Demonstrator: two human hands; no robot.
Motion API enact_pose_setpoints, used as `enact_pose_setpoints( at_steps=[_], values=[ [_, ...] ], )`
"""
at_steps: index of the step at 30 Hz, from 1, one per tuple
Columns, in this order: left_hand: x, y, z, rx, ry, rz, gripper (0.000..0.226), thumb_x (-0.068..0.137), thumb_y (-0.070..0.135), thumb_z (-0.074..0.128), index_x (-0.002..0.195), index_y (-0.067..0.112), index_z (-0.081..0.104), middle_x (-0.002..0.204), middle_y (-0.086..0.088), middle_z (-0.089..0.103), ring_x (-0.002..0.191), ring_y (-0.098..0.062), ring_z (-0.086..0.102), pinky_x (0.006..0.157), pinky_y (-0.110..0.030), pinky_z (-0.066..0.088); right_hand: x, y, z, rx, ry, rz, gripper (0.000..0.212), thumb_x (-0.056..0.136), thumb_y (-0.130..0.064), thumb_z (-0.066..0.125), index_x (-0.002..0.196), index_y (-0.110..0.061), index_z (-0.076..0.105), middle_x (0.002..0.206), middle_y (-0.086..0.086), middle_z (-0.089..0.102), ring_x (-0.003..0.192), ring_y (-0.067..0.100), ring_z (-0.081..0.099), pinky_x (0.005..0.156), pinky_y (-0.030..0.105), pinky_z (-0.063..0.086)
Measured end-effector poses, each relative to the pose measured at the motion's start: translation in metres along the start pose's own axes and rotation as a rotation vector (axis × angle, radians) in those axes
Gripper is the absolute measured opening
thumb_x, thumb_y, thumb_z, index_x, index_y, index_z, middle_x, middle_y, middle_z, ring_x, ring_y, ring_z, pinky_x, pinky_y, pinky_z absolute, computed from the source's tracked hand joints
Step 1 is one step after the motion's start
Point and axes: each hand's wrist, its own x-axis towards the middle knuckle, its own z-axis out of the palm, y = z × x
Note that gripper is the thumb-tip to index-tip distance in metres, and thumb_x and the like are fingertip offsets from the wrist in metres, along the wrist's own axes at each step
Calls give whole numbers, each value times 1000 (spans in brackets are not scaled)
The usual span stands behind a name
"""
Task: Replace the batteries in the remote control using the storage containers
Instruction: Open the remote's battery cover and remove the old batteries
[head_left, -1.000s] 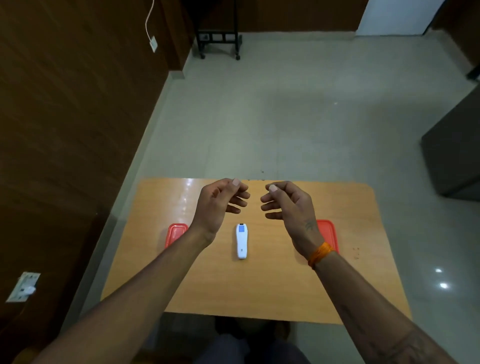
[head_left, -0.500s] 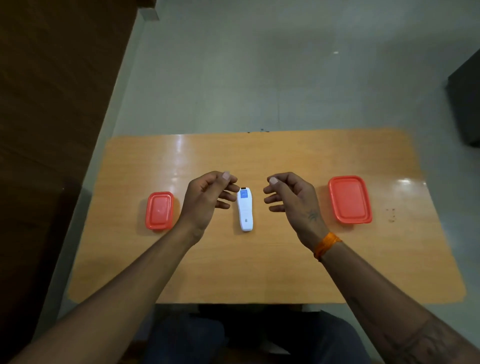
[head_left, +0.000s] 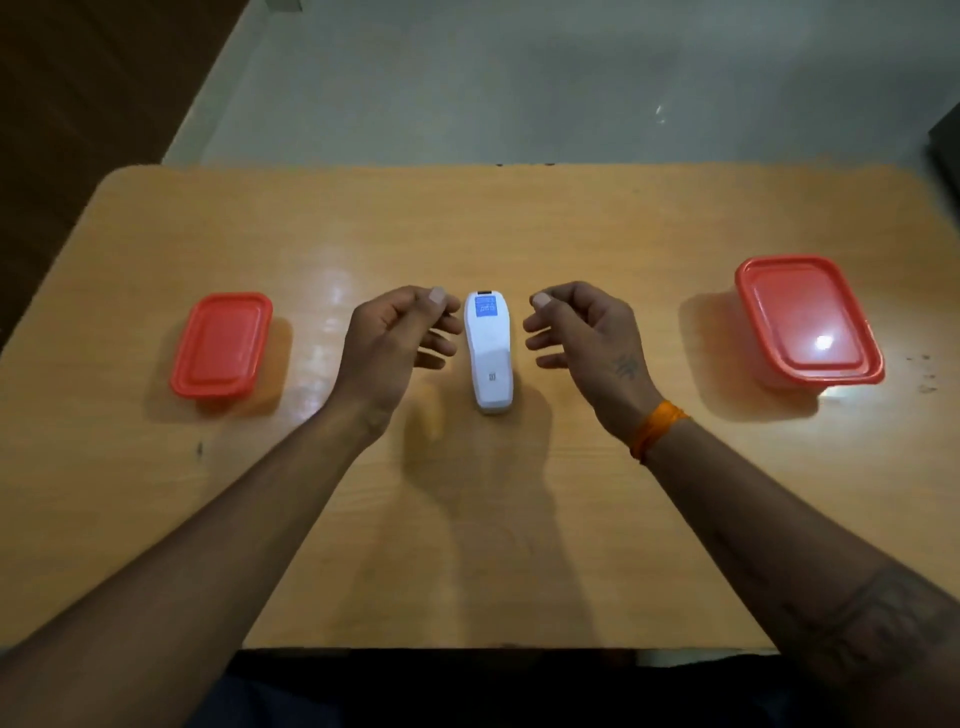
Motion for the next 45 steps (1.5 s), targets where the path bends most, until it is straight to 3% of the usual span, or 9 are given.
enact_pose_setpoints(
  at_steps=[7, 16, 19, 23, 27, 31, 37, 42, 45],
  values=[
    [-51, -13, 0, -15, 33, 182, 30, 106, 31, 56, 105, 8, 76, 99, -18, 76, 77, -23, 68, 69, -37, 57, -43, 2, -7, -40, 46, -264, 21, 104, -33, 58, 109, -16, 70, 95, 5, 75, 89, 22, 75, 73, 36, 65],
    [-96, -6, 11, -11, 94, 141, 21, 103, 24, 57, 101, 14, 76, 92, -2, 77, 78, -18, 70, 66, -34, 54, -87, 11, -2, -141, 99, -151, 21, 100, -36, 64, 99, -17, 73, 93, 5, 75, 90, 24, 74, 75, 45, 64],
    [-85, -14, 18, 89, 132, 74, 19, 101, 24, 57, 104, 23, 76, 98, 0, 77, 90, -21, 72, 78, -41, 61, -72, 14, 2, -203, 104, -106, 19, 100, -37, 65, 93, -21, 71, 91, 4, 74, 91, 25, 72, 79, 47, 66],
    [-69, -25, 31, 244, 98, -55, 37, 98, 20, 56, 134, 20, 66, 132, 1, 68, 119, -23, 64, 101, -41, 55, -48, 29, 15, -356, 73, -20, 30, 96, -39, 66, 87, -12, 76, 89, 12, 75, 84, 32, 72, 77, 54, 64],
    [-50, -32, 44, 317, -16, -152, 29, 84, 19, 50, 109, 17, 64, 114, -4, 70, 101, -25, 65, 78, -34, 52, -28, 45, 26, -530, 51, -55, 40, 93, -46, 63, 104, -11, 79, 99, 10, 78, 89, 29, 69, 71, 41, 54],
    [-41, -30, 50, 225, -60, -150, 60, 66, 24, 45, 120, 13, 68, 115, -9, 73, 100, -30, 68, 73, -33, 49, -19, 49, 38, -584, 54, -107, 39, 92, -47, 64, 108, -15, 79, 103, 6, 78, 92, 26, 69, 74, 35, 55],
    [-56, -29, 48, 91, -23, -129, 36, 76, 14, 53, 107, 17, 71, 105, -7, 78, 101, -29, 74, 81, -40, 62, -28, 56, 41, -260, 92, -86, 40, 85, -32, 81, 118, -13, 73, 108, 5, 76, 96, 22, 72, 85, 39, 61],
    [-72, -32, 50, -96, 31, -88, 37, 90, 19, 60, 126, 15, 69, 117, 0, 77, 109, -24, 74, 99, -49, 59, -48, 60, 35, 116, 65, 68, 53, 80, -26, 87, 127, -10, 67, 104, 10, 79, 93, 25, 78, 85, 46, 65],
    [-92, -25, 49, -225, 45, -144, 14, 101, 22, 64, 112, 15, 66, 110, -6, 78, 96, -26, 74, 86, -39, 59, -77, 56, 23, 328, -16, 69, 51, 86, -14, 83, 132, -7, 62, 109, 14, 79, 98, 30, 78, 82, 42, 65]
  ],
)
